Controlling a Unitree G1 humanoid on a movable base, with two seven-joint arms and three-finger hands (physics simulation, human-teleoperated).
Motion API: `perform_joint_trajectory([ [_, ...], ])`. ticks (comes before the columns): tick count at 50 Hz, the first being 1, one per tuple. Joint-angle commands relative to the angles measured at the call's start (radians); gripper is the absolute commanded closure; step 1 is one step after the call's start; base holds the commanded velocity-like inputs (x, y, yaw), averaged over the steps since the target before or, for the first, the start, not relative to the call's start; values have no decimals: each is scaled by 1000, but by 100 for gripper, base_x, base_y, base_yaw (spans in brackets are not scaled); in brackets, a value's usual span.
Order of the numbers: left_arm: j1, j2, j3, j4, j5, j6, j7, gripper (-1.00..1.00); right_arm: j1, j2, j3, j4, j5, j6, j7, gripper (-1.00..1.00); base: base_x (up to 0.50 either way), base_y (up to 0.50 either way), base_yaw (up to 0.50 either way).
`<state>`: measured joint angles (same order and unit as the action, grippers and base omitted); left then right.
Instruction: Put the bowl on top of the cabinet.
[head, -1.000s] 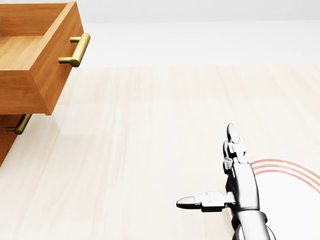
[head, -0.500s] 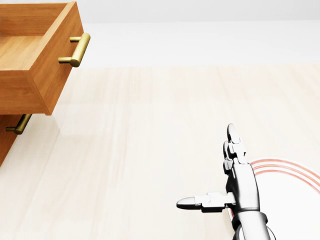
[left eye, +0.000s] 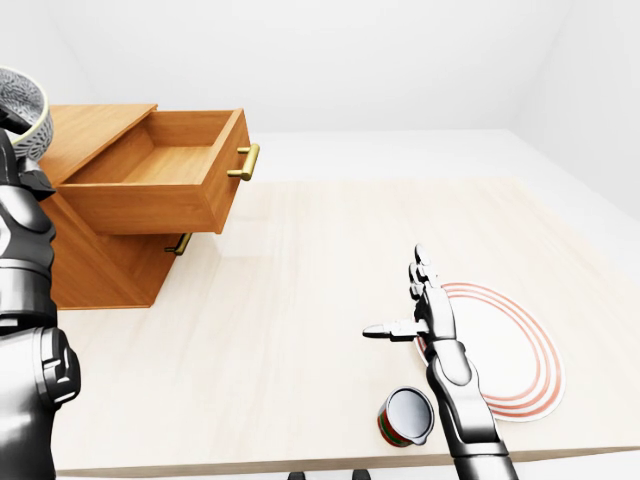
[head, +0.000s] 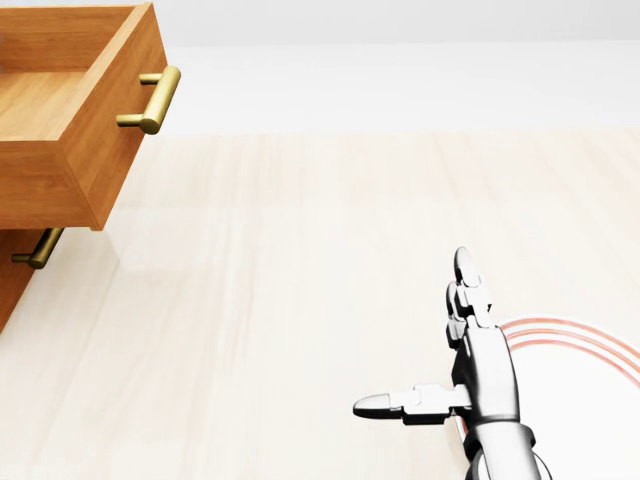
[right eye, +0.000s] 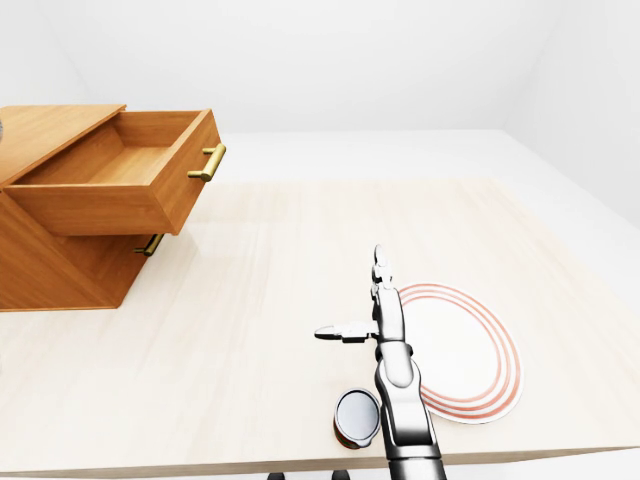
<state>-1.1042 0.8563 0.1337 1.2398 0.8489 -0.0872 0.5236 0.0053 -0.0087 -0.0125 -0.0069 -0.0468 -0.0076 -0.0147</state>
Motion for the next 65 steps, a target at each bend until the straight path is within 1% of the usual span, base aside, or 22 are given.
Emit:
perform_joint_trajectory([
  [1,28,-25,-10,31,29,0,0,99,0,0,1,2,-1,-2,-1,-100,0,0,0],
  [4,30,-27,-9,32,28,0,0,98,-1,0,1,3,0,-3,0,-100,0,0,0],
  [5,37,-37,-13,37,31,0,0,98,0,1,2,3,-2,-3,-1,-100,0,0,0],
  [7,43,-42,-15,41,34,0,0,98,1,1,3,-1,-3,0,-2,-100,0,0,0],
  [16,55,-39,-11,43,29,0,0,98,-2,1,4,12,-4,-8,-2,-100,0,0,0],
  [17,55,-39,-12,44,30,0,0,97,-2,2,4,12,-5,-8,-3,-100,0,0,0],
  [18,56,-39,-12,44,30,0,0,88,-2,2,5,13,-5,-8,-3,-100,0,0,0],
  [19,56,-38,-12,43,29,0,0,-56,-3,2,5,14,-5,-8,-3,-100,0,0,0],
  [20,55,-38,-13,42,31,0,0,-100,-3,2,5,14,-6,-8,-3,-100,0,0,0],
  [25,56,-39,-15,41,34,0,0,-100,-1,2,5,10,-6,-5,-4,-100,0,0,0],
  [49,54,-40,-18,33,46,0,0,-100,-8,2,6,26,-8,-13,-5,-100,0,0,0],
  [51,53,-44,-18,20,44,0,0,-100,-5,2,7,17,-8,-9,-5,-100,1,0,0],
  [55,46,-49,-19,-7,43,0,0,-100,-9,3,7,27,-10,-12,-6,-100,0,0,0],
  [59,38,-49,-4,-77,25,0,0,-100,-7,2,6,24,-9,-12,-6,-100,0,0,0],
  [62,63,-47,31,-214,-24,0,0,-100,-8,2,6,30,-9,-16,-5,-100,0,0,0],
  [65,107,-55,66,-367,-68,0,0,-100,-5,2,7,21,-9,-12,-5,-100,0,0,0],
])
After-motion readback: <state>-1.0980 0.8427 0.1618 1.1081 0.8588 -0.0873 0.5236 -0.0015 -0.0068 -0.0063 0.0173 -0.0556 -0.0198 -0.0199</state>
